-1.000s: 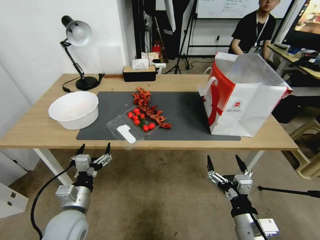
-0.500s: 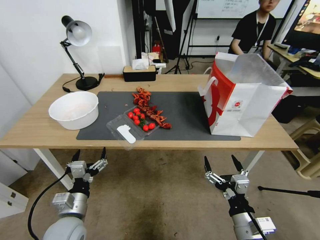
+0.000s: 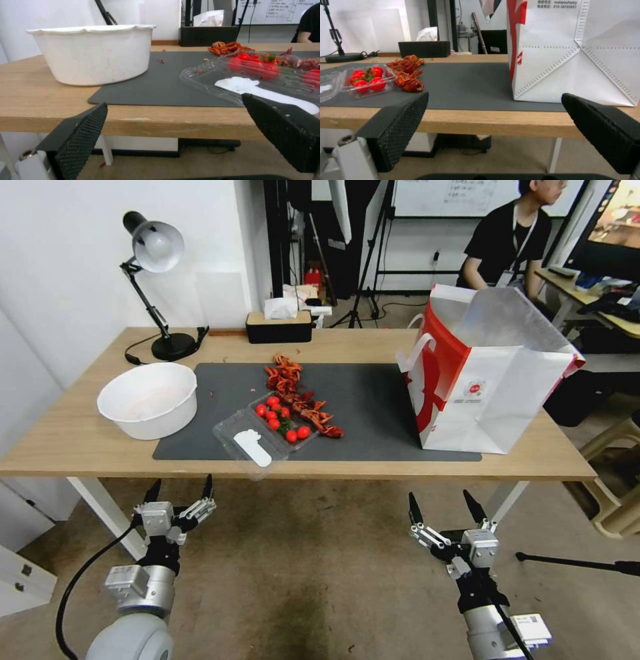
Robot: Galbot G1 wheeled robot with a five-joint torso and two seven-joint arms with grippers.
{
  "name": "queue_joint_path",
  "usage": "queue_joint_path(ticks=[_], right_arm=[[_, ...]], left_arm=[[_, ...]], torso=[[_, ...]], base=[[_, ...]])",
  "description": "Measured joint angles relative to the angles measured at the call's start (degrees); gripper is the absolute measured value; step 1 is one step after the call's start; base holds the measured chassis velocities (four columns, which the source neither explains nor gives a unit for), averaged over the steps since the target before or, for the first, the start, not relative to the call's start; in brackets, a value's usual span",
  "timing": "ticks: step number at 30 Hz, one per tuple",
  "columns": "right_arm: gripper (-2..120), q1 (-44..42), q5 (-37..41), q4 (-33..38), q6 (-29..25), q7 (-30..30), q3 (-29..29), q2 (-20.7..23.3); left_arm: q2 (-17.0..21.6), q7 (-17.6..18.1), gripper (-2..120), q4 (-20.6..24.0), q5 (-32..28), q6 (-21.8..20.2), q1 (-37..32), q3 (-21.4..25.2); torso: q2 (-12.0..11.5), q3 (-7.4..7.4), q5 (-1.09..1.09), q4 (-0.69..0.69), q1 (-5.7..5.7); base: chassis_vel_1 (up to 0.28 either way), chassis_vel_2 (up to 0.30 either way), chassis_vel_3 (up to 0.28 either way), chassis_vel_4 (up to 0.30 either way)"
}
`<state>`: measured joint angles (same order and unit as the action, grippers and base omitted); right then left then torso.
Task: Pick up the trash from the table and place it into the takeout bag.
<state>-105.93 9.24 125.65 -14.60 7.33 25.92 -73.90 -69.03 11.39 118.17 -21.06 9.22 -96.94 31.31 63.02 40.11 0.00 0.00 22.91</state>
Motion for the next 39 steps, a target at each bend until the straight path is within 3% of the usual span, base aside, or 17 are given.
queue_joint_path(ticks=[39], right_arm=[[100, -0.02, -0.06, 0.06, 0.0, 0.11, -0.01, 0.0]], left_arm=[[0.07, -0.01, 100, 0.08, -0.11, -0.18, 0.08, -0.09]], torso=[[0.0, 0.0, 0.0, 0.0, 0.0]], base=[[0.0, 0.0, 0.0, 0.0]])
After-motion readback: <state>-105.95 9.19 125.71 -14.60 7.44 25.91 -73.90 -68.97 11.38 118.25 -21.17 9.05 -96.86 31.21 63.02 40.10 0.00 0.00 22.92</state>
